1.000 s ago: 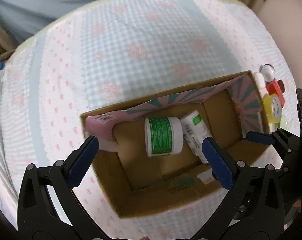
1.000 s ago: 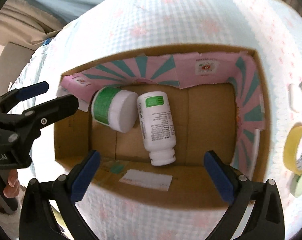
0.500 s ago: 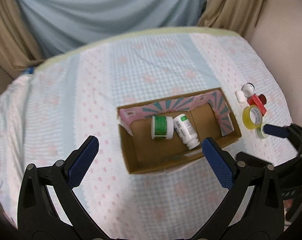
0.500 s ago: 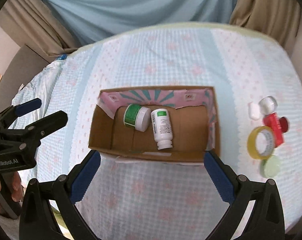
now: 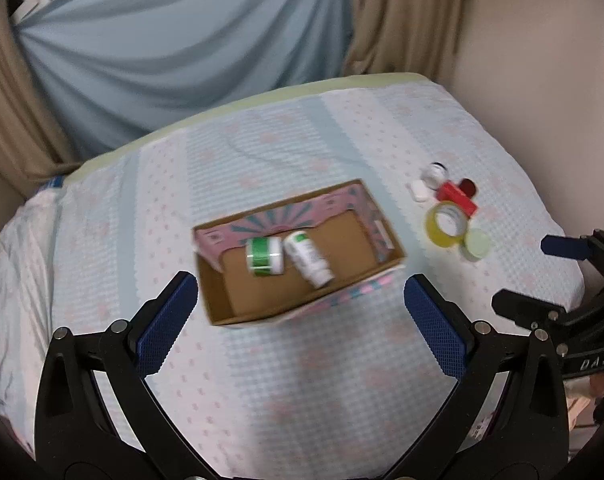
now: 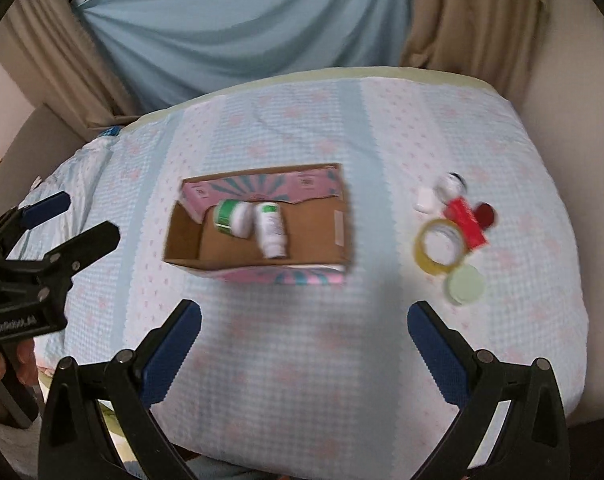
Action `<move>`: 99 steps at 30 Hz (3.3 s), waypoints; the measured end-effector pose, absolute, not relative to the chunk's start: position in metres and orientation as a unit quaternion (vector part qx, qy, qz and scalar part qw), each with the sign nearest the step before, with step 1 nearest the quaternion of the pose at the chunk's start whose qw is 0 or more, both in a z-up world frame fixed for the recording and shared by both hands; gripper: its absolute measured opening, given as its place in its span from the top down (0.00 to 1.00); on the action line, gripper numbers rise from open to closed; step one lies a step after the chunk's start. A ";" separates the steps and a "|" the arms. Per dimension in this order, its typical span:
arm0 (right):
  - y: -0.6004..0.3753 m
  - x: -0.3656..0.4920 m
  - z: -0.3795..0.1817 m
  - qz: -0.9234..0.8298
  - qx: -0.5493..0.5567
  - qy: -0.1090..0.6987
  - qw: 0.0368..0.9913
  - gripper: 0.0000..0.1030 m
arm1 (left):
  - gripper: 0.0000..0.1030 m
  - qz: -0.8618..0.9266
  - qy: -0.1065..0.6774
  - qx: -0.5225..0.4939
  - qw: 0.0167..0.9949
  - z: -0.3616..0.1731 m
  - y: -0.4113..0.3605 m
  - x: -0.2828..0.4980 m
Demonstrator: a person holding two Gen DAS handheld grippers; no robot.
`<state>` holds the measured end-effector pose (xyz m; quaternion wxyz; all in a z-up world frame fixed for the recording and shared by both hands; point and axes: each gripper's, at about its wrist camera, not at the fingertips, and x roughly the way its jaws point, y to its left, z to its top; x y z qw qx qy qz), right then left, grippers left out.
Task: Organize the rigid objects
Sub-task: 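Lift both tools out of the box and move toward the remaining items, then grasp the pale green lid jar with the left tool while the right tool grasps the red-lidded jar, then carry both jars into the cardboard box and open both tools to release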
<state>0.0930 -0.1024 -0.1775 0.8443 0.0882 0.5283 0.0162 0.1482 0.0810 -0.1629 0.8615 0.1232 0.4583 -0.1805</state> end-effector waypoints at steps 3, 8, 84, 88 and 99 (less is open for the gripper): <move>-0.137 0.076 -0.177 -0.001 0.094 0.524 0.847 0.00 | 0.00 -0.187 0.463 0.123 0.858 -0.164 0.048 0.133; -0.206 0.064 -0.182 -0.012 0.088 0.526 0.846 0.00 | 0.00 -0.186 0.489 0.114 0.845 -0.180 -0.016 0.116; -0.399 0.246 -0.368 0.322 -0.291 0.546 0.716 0.52 | 0.34 -0.127 0.561 0.022 0.818 -0.422 -0.268 0.155; -0.400 0.229 -0.314 0.289 -0.253 0.537 0.751 0.52 | 0.34 -0.124 0.536 0.012 0.835 -0.376 -0.254 0.151; -0.350 0.177 -0.184 0.210 -0.176 0.494 0.825 0.52 | 0.34 -0.109 0.470 -0.009 0.876 -0.235 -0.185 0.135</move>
